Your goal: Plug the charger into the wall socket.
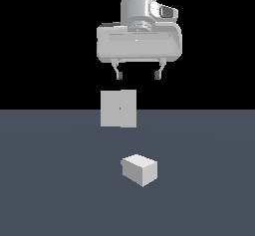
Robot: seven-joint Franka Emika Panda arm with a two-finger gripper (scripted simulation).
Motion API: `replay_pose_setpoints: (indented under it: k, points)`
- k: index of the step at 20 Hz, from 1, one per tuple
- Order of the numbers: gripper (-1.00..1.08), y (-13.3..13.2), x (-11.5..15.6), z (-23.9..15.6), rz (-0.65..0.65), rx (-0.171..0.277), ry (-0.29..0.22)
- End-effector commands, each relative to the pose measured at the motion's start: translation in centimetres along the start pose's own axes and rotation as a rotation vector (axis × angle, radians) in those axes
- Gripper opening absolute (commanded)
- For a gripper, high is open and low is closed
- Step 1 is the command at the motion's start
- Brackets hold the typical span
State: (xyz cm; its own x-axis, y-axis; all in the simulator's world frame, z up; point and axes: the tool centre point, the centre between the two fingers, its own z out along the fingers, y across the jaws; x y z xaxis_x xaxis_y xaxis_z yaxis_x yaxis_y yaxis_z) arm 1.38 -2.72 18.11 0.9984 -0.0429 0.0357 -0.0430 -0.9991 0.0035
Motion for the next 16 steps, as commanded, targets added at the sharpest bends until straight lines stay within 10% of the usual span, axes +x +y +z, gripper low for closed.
replay_pose_setpoints:
  k: [1, 16]
  points:
    - [1.00, 0.0, 0.0, 0.0, 0.000, 0.000, 0.000]
    - [1.00, -1.1, -2.9, 2.6, -0.175, 0.006, -0.003]
